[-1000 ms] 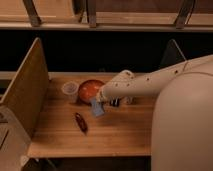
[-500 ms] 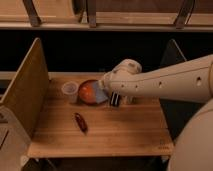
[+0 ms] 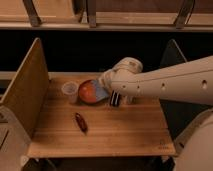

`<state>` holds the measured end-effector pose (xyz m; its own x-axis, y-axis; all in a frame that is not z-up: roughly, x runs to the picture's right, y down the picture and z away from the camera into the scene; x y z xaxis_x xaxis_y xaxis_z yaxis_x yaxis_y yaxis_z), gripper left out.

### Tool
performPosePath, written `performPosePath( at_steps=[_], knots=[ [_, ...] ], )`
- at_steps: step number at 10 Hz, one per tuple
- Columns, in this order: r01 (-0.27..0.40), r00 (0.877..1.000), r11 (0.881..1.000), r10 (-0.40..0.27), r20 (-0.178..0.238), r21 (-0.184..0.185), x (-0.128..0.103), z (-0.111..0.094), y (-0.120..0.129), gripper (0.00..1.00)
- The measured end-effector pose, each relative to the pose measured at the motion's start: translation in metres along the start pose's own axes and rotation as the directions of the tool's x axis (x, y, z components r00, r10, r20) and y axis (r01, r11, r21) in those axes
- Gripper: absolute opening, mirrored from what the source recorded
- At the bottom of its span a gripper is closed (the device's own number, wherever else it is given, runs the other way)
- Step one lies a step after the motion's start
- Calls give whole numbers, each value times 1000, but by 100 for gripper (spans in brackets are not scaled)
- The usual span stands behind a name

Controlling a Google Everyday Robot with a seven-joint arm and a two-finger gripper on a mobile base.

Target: Place the white sponge in the ceramic cup

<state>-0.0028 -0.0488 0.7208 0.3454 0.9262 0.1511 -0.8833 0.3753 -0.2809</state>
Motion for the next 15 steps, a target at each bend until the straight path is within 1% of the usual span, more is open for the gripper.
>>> performPosePath(
  at_steps=[1, 2, 3, 4, 5, 6, 7, 8, 9, 10, 12, 13, 14, 15],
  knots=[
    [25, 999, 1000, -26, 34, 4, -12, 0, -9, 0],
    [64, 995, 998, -65, 81, 6, -31, 4, -19, 0],
    [105, 987, 994, -103, 125, -4, -49, 13, -22, 0],
    [151, 974, 988, -143, 175, -30, -67, 26, -17, 0],
    [177, 965, 983, -162, 205, -56, -76, 36, -10, 0],
    [200, 955, 975, -172, 240, -97, -82, 48, 3, 0],
    [216, 949, 968, -176, 261, -132, -84, 56, 16, 0],
    [248, 940, 951, -190, 284, -184, -82, 68, 39, 0],
    [269, 934, 938, -199, 296, -218, -80, 73, 54, 0],
    [300, 926, 917, -213, 313, -264, -77, 77, 75, 0],
    [352, 909, 878, -237, 344, -325, -75, 76, 101, 0],
    [368, 903, 865, -244, 355, -342, -75, 73, 108, 0],
    [378, 899, 856, -248, 361, -352, -75, 72, 112, 0],
    [379, 899, 856, -249, 361, -352, -75, 72, 112, 0]
  ],
)
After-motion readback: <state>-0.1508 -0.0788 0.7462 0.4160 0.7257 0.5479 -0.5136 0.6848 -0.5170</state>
